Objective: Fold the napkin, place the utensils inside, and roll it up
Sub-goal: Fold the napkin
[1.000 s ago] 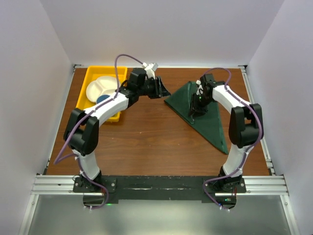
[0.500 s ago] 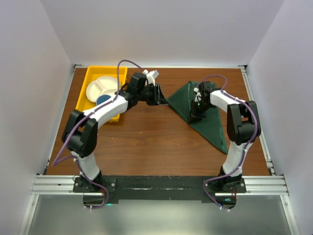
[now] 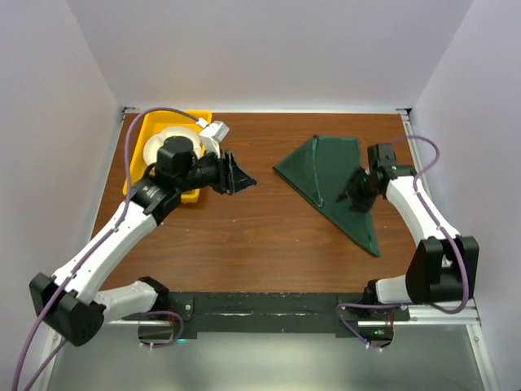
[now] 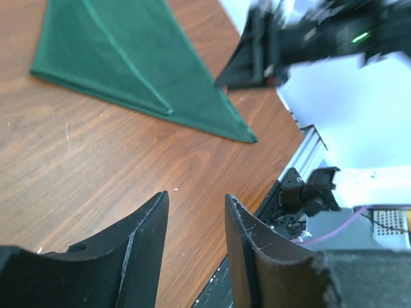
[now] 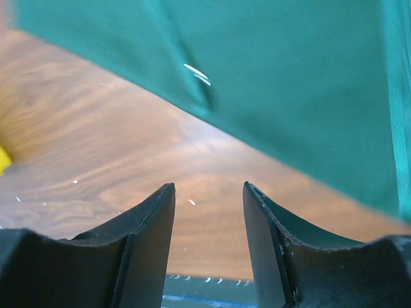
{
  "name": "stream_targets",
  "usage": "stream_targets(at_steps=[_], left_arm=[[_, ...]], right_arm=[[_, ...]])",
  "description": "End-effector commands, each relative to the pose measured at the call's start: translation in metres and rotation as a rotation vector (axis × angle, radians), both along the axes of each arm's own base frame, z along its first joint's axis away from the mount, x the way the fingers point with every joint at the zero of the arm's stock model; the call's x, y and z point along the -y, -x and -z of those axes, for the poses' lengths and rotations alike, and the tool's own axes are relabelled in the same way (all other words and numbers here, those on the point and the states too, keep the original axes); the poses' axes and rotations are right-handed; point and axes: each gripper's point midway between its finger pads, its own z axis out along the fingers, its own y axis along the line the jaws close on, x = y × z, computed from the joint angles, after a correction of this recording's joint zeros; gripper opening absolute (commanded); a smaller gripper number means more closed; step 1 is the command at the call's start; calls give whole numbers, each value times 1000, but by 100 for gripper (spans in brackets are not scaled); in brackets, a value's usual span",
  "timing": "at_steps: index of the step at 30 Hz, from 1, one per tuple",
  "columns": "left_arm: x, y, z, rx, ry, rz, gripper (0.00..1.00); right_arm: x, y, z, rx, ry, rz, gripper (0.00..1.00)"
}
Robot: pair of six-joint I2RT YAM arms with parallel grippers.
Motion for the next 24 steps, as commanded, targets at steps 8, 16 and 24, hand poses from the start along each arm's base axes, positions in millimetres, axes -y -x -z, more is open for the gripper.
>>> stream_targets(at_steps=[8, 16, 24], left_arm=[[-14, 23, -4, 69, 32, 58, 46], [-8, 20, 9, 3, 41, 88, 44], [-7, 18, 10, -20, 44, 90, 43]], right_arm=[[103, 118, 67, -299, 129, 449, 61], [112, 140, 88, -358, 97, 499, 60], [106, 139, 91, -358, 65, 440, 88]])
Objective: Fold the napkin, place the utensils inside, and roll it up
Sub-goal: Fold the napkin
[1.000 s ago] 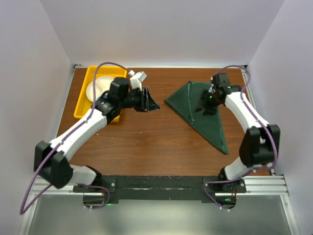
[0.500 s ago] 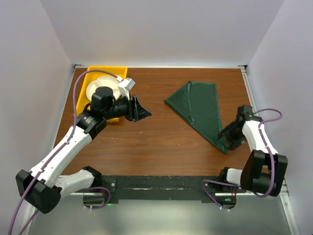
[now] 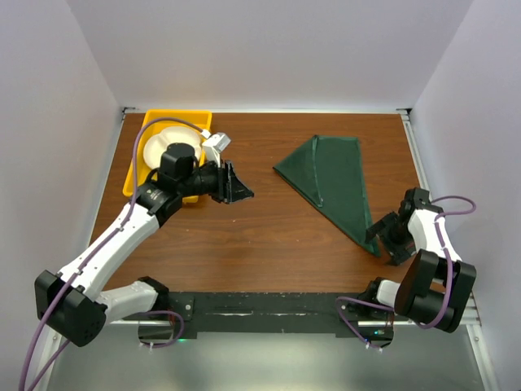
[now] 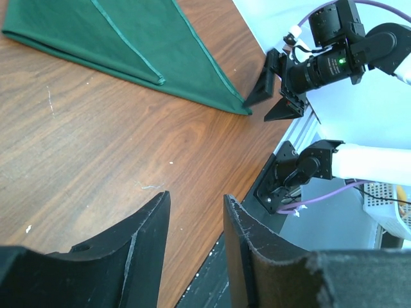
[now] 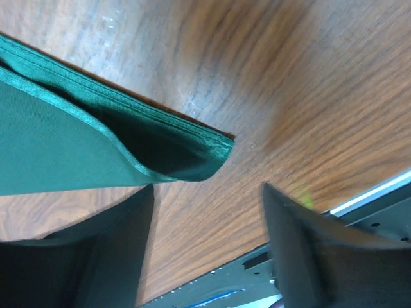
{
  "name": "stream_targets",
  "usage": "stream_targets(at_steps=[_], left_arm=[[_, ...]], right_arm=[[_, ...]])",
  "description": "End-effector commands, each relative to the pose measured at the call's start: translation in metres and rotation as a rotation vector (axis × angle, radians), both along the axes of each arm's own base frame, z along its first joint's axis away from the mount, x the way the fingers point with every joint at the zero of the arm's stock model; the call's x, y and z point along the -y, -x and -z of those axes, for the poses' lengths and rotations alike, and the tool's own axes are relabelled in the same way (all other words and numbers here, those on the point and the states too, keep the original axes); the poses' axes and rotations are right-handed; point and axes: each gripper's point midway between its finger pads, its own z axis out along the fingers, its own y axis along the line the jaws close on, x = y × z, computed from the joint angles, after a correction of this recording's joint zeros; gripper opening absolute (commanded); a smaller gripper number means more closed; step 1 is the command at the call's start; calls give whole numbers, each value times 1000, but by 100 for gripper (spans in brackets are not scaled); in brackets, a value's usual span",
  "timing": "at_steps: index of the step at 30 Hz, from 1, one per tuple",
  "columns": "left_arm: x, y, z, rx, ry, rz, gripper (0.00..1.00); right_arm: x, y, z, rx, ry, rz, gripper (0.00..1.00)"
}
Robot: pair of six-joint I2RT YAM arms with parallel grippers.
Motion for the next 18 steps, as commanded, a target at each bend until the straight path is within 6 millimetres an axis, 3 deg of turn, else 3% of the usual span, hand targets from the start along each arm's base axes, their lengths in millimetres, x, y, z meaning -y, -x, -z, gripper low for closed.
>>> stream_targets(at_steps=[1, 7, 14, 18], left_arm=[[3, -1, -18, 35, 46, 19, 43], [2, -2, -20, 32, 56, 14, 42], [1, -2, -22, 32, 61, 5, 42], [0, -3, -23, 31, 60, -1, 41]], right_arm=[[-1, -5, -1, 24, -20, -64, 98], [4, -9, 2, 21, 1, -51, 95], [9, -15, 17, 6, 12, -61, 76], [5, -24, 18, 60, -8, -79, 59]])
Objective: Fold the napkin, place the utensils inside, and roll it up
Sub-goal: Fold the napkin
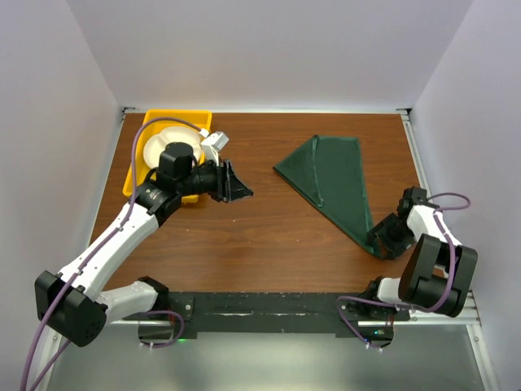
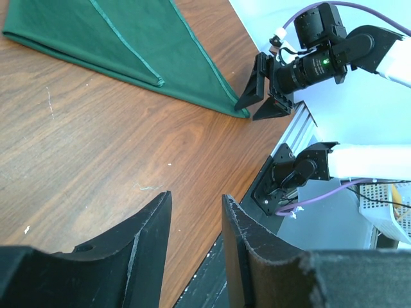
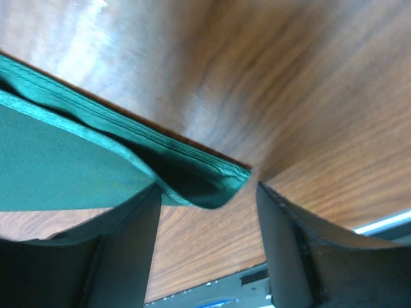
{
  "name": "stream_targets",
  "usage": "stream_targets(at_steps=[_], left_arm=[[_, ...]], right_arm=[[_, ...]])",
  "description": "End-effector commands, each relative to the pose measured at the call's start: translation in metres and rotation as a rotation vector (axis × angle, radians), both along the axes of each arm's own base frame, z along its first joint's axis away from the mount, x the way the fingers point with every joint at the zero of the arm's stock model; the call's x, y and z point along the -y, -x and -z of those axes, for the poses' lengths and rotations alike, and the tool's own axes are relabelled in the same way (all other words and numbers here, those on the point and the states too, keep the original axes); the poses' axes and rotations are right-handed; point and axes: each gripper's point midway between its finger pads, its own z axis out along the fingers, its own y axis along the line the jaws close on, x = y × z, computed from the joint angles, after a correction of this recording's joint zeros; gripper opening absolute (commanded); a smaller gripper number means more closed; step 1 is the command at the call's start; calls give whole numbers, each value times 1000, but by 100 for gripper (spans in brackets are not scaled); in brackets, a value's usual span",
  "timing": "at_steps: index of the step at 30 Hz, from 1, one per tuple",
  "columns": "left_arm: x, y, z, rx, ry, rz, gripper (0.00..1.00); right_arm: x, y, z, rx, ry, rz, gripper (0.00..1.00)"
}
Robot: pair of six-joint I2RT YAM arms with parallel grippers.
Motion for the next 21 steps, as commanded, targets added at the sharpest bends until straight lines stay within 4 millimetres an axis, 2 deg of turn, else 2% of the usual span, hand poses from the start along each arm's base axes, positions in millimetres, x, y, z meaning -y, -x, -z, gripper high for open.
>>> stream_targets(at_steps=[1, 6, 10, 12, 15, 16, 18, 20, 21], left_arm=[[2, -3, -21, 39, 46, 4, 41], [3, -5, -20, 24, 50, 2, 41], [4, -6, -21, 19, 54, -3, 41], [4, -6, -20, 14, 52, -5, 41], [4, -7, -21, 13, 52, -8, 41], [4, -7, -19, 6, 48, -10, 41], [2, -8, -18, 9, 43, -19, 41], [1, -8, -16, 11, 32, -24, 41], [-1, -9, -12, 6, 22, -35, 41]], right_arm=[[2, -14, 2, 75, 4, -21, 57], [-7, -27, 6, 135, -48, -53, 47], [-13, -33, 4, 166, -76, -83, 27], [-14, -34, 1, 176, -74, -91, 24], [-18, -39, -13, 200, -64, -122, 18], [-17, -48, -23, 228, -51, -139, 18], [-25, -52, -33, 232, -56, -183, 15], [-31, -71, -50, 275, -51, -234, 11], [-43, -79, -56, 287, -54, -291, 11]])
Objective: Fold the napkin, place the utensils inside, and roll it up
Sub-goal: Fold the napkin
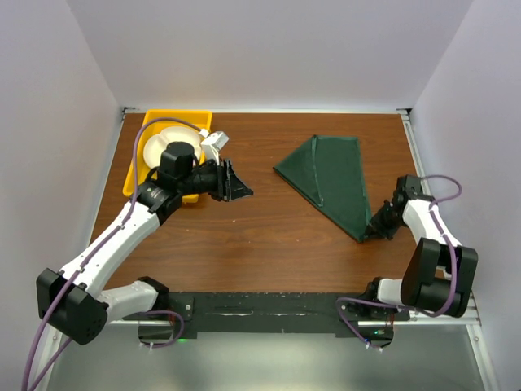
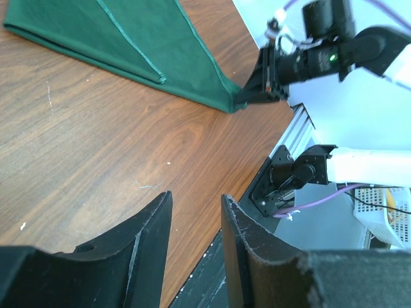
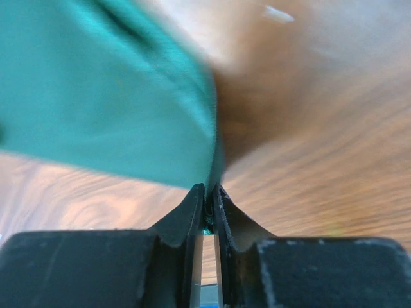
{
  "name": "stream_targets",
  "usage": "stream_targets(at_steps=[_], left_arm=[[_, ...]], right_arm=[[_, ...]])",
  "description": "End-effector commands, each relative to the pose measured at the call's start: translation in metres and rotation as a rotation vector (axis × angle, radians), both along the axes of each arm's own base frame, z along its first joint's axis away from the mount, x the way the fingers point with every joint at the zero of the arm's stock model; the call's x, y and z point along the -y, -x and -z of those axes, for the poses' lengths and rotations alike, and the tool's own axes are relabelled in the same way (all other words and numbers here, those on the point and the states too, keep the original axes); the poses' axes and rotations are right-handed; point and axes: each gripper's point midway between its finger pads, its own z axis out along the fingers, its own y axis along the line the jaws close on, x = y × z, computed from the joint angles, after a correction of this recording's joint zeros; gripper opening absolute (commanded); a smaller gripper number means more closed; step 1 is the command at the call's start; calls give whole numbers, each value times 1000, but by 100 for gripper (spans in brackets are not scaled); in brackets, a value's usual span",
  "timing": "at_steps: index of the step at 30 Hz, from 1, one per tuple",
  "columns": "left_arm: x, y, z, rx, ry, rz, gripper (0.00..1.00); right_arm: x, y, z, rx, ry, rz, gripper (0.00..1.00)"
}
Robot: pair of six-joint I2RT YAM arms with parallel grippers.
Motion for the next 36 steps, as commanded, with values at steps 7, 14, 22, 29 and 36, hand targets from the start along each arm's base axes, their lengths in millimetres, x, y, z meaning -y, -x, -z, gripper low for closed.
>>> stream_targets(at_steps=[7, 14, 22, 29, 36], left_arm=[[-23, -15, -3, 54, -102, -119, 41], [-29, -18, -1, 44, -125, -162, 41], [-35, -16, -9, 22, -147, -191, 41], [-38, -17, -14, 21, -154, -212, 41], [-37, -18, -12, 9, -151, -218, 41]], right_arm=[[-75, -129, -89, 271, -2, -405, 6], [-118, -180, -95, 320, -64, -557, 6], [-169, -224, -81, 353, -153, -665, 6], [-199, -238, -69, 348, -170, -720, 7], [-206, -251, -60, 345, -164, -733, 8]])
